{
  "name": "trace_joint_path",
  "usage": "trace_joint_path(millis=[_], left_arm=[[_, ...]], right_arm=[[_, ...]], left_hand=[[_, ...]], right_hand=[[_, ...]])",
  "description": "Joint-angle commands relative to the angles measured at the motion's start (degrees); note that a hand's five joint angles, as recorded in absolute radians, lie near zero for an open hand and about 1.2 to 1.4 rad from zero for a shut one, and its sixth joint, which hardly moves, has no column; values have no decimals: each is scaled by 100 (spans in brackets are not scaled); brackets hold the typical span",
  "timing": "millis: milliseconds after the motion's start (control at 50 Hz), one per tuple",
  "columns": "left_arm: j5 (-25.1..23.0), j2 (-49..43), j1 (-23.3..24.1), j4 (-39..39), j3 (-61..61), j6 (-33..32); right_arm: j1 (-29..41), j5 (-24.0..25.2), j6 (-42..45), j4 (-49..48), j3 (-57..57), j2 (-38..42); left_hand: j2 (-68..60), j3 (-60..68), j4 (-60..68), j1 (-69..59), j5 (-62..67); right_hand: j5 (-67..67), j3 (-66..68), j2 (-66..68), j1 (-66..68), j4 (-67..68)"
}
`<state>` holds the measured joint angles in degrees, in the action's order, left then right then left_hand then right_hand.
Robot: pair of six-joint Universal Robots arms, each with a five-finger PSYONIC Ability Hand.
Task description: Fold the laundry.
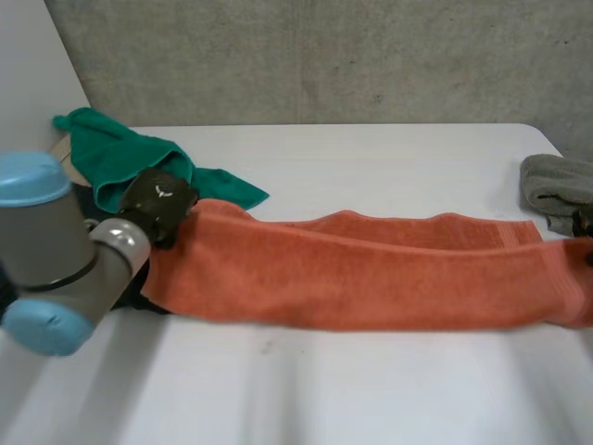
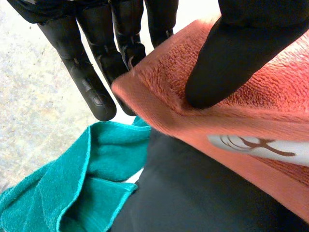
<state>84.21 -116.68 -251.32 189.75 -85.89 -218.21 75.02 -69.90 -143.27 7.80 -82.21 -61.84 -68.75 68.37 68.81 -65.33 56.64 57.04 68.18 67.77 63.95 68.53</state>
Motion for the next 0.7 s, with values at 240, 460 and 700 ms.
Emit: trace_joint_path(millis=[240,460,700], left_arm=[[869,-2509,443,-44,3289,-20],[869,-2150,830,-105,2833,24],[755,-760,821,-44,1083,1025]], right_arm=[[1085,-1377,-166,-1791,1585,1543],[1287,-1615,-236,-1484,734,674],[-22,-183,-166,-437,-1078,-303]], left_hand=[[55,-17,-61,-287,156],[5875,-5837,-5881,5533,-5664],[5875,-5837,-5881,5533,-5664]], right_hand=[[-2136,-2250,-2209,-1827,-2285],[-5704,-5818,-5777,-5395,-5853],[-4603,-4717,-4676,-4294,-4752]])
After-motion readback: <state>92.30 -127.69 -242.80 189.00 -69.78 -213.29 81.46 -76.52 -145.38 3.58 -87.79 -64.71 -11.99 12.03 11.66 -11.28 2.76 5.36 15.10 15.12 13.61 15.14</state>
